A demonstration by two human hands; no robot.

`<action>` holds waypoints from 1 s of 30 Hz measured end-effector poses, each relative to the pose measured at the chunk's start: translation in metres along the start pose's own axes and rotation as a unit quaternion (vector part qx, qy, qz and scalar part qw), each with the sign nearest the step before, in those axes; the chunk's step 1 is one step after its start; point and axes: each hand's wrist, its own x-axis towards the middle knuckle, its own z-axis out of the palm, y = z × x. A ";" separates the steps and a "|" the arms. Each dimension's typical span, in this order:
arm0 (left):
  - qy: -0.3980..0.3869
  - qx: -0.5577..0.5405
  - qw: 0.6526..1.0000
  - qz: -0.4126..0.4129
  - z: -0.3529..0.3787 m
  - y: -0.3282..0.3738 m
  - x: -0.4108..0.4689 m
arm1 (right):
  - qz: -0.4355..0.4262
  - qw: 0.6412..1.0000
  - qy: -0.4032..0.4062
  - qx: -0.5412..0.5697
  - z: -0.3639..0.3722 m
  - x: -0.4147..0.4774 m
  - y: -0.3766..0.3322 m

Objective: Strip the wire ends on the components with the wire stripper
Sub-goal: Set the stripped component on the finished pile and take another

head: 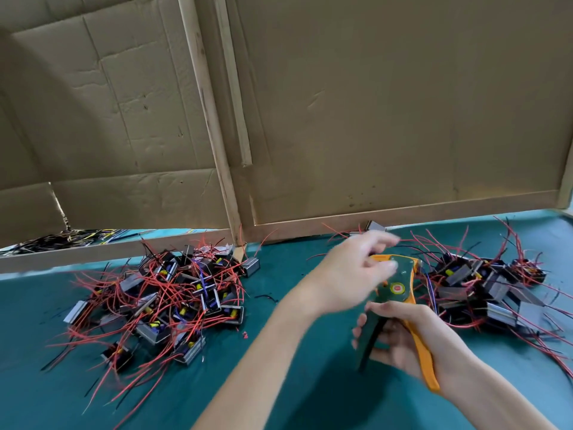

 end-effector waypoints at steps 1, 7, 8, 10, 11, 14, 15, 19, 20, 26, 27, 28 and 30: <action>-0.017 0.050 0.998 -0.029 -0.016 -0.014 -0.010 | -0.062 0.997 -0.032 -0.027 -0.043 -0.018 0.004; -0.159 0.434 0.823 -0.330 -0.082 -0.094 -0.048 | -0.073 0.994 0.002 -0.077 -0.059 -0.005 0.010; -0.164 0.468 0.799 -0.340 -0.083 -0.102 -0.049 | -0.080 0.994 0.010 -0.075 -0.064 -0.004 0.007; -0.135 0.502 0.792 -0.321 -0.084 -0.113 -0.048 | -0.082 0.993 0.017 -0.080 -0.065 -0.004 0.006; -0.107 0.515 0.795 -0.303 -0.085 -0.115 -0.048 | -0.078 0.994 0.015 -0.080 -0.063 -0.006 0.007; -0.045 0.515 0.812 -0.270 -0.086 -0.122 -0.046 | -0.081 0.992 -0.002 -0.095 -0.062 -0.006 0.007; -0.032 0.507 0.818 -0.269 -0.086 -0.122 -0.047 | -0.078 0.993 -0.011 -0.093 -0.062 -0.007 0.006; 0.043 0.469 0.846 -0.251 -0.086 -0.120 -0.049 | -0.079 0.993 -0.002 -0.093 -0.062 -0.008 0.005; 0.058 0.458 0.853 -0.242 -0.087 -0.120 -0.049 | -0.080 0.993 -0.001 -0.090 -0.062 -0.009 0.004; 0.119 0.204 0.953 -0.192 -0.092 -0.115 -0.047 | -0.081 0.993 -0.001 -0.088 -0.062 -0.008 0.005; 0.134 0.153 0.962 -0.184 -0.091 -0.111 -0.046 | -0.081 0.993 -0.002 -0.089 -0.061 -0.008 0.005; 0.145 0.092 0.968 -0.183 -0.089 -0.108 -0.046 | -0.079 0.993 -0.001 -0.090 -0.061 -0.008 0.005; 0.148 -0.054 0.967 -0.201 -0.084 -0.103 -0.044 | -0.077 0.993 -0.003 -0.092 -0.062 -0.007 0.006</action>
